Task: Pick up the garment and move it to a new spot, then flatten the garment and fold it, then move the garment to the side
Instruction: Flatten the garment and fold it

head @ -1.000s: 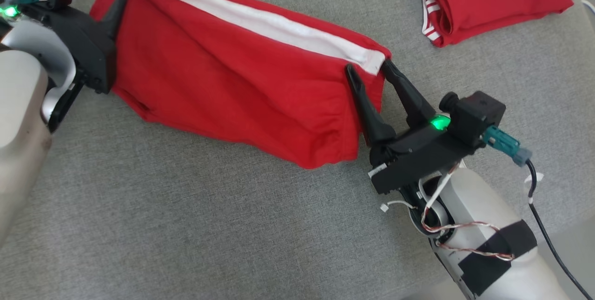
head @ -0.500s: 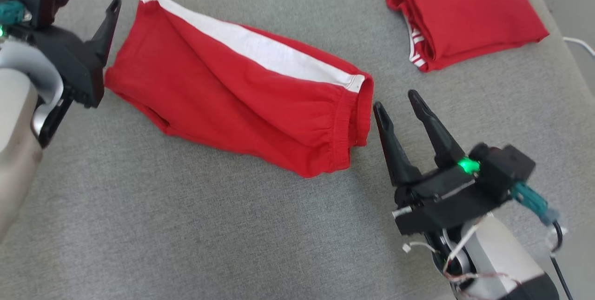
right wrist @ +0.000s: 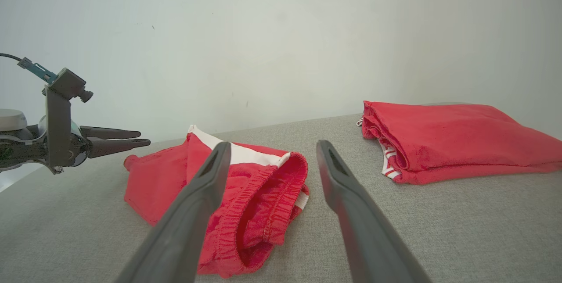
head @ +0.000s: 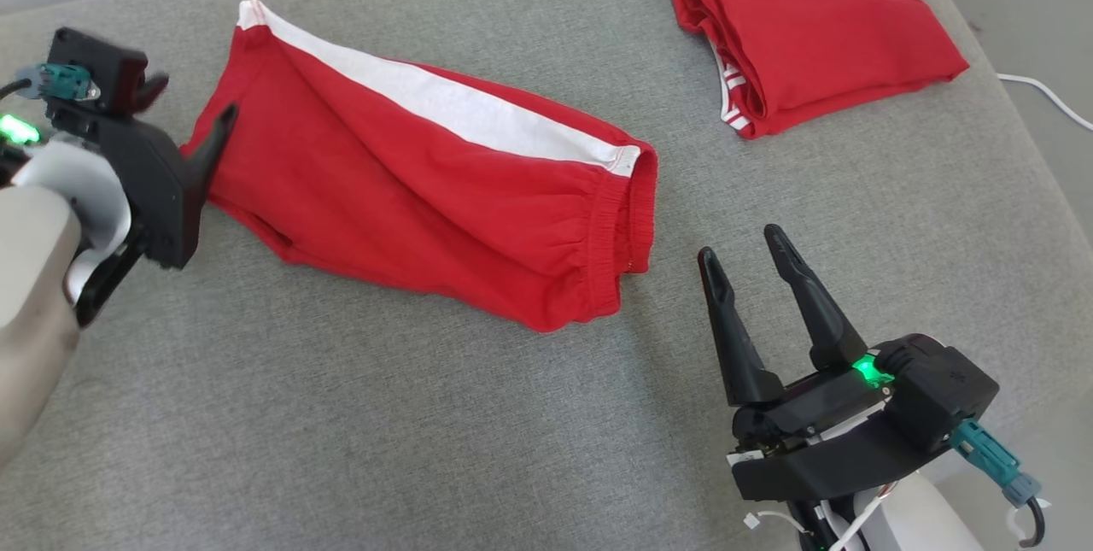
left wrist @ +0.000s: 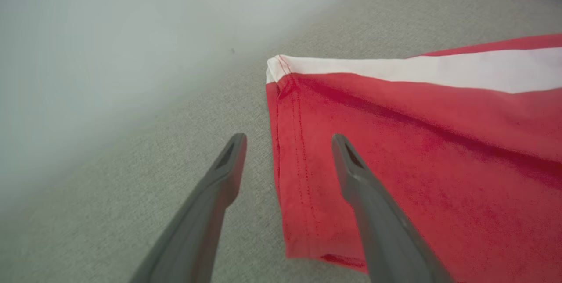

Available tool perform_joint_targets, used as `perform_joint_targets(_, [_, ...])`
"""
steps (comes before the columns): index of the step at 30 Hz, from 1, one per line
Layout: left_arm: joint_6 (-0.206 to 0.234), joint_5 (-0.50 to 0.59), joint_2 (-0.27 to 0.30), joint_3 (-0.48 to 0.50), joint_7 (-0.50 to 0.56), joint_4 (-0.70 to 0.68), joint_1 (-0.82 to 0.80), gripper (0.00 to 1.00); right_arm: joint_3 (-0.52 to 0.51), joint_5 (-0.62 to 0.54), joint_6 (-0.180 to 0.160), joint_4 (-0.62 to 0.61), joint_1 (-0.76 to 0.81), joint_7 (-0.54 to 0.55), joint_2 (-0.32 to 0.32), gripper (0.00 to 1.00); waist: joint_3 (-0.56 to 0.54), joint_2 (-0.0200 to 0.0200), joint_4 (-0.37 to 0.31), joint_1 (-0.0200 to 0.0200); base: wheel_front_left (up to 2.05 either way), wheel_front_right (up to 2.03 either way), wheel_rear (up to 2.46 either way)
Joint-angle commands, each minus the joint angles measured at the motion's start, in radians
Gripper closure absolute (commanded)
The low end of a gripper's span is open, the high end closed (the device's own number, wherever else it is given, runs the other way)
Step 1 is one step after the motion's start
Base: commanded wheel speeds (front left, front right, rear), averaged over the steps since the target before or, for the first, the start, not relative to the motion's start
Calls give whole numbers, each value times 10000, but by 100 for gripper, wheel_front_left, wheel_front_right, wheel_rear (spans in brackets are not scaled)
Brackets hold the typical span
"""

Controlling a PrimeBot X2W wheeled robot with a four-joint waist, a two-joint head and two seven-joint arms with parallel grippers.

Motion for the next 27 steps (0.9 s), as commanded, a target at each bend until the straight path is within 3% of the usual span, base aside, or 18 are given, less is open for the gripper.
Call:
perform_joint_targets(1, [20, -350, 215, -225, 449, -152, 172, 0, 51, -93, -30, -33, 38, -46, 75, 0, 18, 0, -87, 2, 0, 0, 0])
perform_joint_targets(8, [19, -1148, 660, -1061, 1861, -490, 299, 0, 136, -222, -30, 4, -53, -57, 177, 0, 40, 0, -235, 2, 0, 0, 0])
perform_joint_targets(16, [17, -1936, 736, -1458, 2836, -352, 583, 0, 173, -252, -30, 57, -148, -65, 216, 0, 119, 0, -309, 2, 0, 0, 0])
perform_joint_targets(17, [15, -1994, 733, -1489, 2874, -393, 590, 20, 157, -255, -30, 52, -149, -66, 218, 0, 110, 0, -292, 2, 0, 0, 0])
perform_joint_targets(18, [15, -2017, 732, -1495, 2831, -420, 568, 70, 142, -260, -30, 48, -147, -66, 219, 0, 85, 0, -271, 2, 0, 0, 0])
perform_joint_targets(19, [15, -2033, 731, -1518, 2786, -456, 525, 100, 148, -261, -30, 42, -139, -65, 208, 0, 49, 0, -243, 2, 0, 0, 0])
perform_joint_targets(27, [23, -2339, 469, -1579, 2283, -806, 374, 100, 83, -181, -30, 180, 30, -60, 69, 0, -587, 0, 231, 2, 0, 0, 0])
